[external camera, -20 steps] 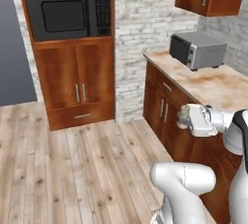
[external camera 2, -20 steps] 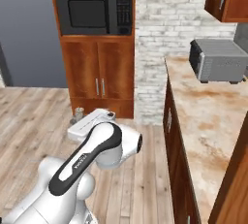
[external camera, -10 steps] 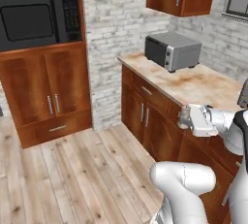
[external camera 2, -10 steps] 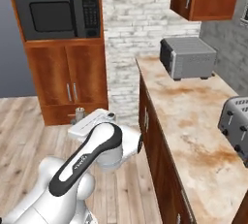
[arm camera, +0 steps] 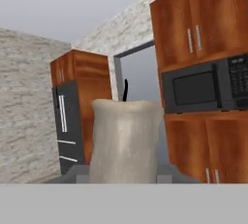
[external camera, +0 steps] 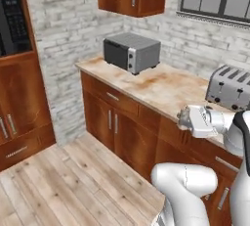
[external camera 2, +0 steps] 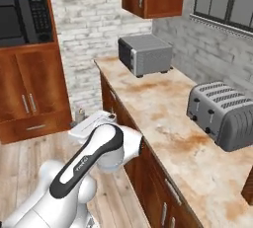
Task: Pick the candle and candle from the dining table and place them in the open cabinet. Close the cabinet after placing the objects.
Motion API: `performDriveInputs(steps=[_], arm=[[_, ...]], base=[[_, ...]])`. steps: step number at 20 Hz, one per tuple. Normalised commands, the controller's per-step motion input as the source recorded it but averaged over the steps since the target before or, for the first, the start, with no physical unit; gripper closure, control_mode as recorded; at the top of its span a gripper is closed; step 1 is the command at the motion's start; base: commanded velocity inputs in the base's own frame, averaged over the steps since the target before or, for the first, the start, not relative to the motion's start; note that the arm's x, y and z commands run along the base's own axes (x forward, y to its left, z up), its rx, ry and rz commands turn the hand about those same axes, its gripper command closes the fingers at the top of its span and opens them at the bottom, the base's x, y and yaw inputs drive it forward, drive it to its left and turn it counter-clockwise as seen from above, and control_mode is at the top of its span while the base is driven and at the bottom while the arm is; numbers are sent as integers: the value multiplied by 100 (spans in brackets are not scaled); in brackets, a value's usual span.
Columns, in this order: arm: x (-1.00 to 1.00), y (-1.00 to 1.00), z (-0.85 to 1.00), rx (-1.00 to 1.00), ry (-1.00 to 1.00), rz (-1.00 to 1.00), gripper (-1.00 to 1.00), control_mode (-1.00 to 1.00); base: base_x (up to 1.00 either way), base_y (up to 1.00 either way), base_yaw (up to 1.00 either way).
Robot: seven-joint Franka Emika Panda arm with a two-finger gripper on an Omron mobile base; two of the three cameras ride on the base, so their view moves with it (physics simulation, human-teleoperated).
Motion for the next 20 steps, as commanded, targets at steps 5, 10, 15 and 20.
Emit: performDriveInputs(steps=[5, 10, 15, 20], arm=[[0, 0, 0, 0, 0, 0, 100, 100], [0, 0, 0, 0, 0, 0, 100, 100], [0, 0, 0, 0, 0, 0, 100, 100], [0, 0, 0, 0, 0, 0, 100, 100]], base=[[0, -10, -62], [5, -16, -55], [28, -7, -50], [43, -4, -39]])
